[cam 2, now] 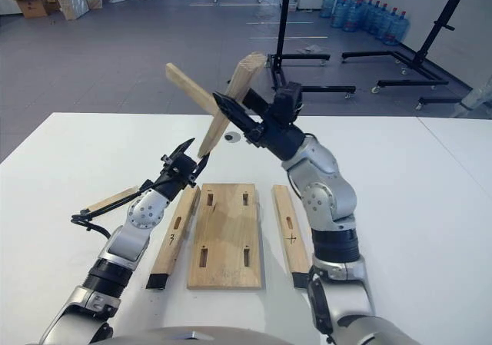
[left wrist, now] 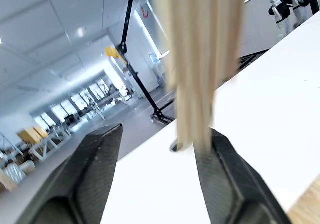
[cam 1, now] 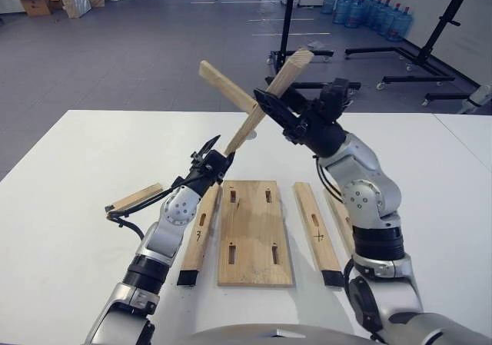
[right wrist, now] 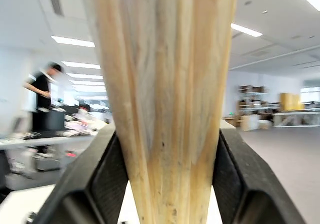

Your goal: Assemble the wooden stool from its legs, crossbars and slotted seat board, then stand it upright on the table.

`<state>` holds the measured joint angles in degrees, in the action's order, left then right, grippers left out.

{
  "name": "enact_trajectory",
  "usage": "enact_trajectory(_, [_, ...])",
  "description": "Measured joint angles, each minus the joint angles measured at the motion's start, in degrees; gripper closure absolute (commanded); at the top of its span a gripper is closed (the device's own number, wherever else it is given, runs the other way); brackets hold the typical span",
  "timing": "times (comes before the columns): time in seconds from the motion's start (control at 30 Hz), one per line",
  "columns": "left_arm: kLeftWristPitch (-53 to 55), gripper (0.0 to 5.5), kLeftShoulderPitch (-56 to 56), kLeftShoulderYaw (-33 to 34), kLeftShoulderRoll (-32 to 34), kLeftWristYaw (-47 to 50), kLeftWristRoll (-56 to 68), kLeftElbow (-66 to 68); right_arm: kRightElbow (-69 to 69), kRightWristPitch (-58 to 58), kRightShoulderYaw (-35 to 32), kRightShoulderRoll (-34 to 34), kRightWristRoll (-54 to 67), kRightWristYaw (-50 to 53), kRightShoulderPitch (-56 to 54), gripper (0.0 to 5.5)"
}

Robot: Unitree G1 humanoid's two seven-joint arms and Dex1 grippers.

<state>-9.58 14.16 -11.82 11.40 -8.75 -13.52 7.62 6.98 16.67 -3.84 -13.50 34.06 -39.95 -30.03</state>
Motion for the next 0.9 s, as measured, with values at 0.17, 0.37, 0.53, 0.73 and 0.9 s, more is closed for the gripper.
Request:
enact_trajectory(0.17, [5.5, 2.37, -5.0, 7.5, -1.1, 1.0, 6.8, -4.8, -13.8, -5.7, -4.0, -8.8, -3.7, -7.2, -3.3, 3.43])
enact_trajectory(0.37, [14.8, 2.18, -5.5, 14.5, -4.4, -0.2, 21.0, -12.8, -11.6, -5.9, -2.7, -10.3, -1.7, -15.5, 1.3, 3.43])
enact_trajectory(0.53, [21.1, 1.47, -4.8, 13.9, -4.8, -4.7, 28.1, -18.8, -5.3, -5.7, 0.3, -9.8, -0.6, -19.8, 7.5, 3.43])
enact_trajectory(0.73, [25.6, 1.40, 0.3, 15.9, -3.7, -5.5, 31.0, -18.5, -8.8, -10.0, 1.8, -10.0, -2.3, -24.4, 10.3, 3.43])
enact_trajectory(0.9, [26.0, 1.40, 2.6, 21.6, -2.9, -1.6, 31.0, -14.0, -16.3, -14.1, 1.5, -10.4, -2.6, -29.4, 7.9, 3.43])
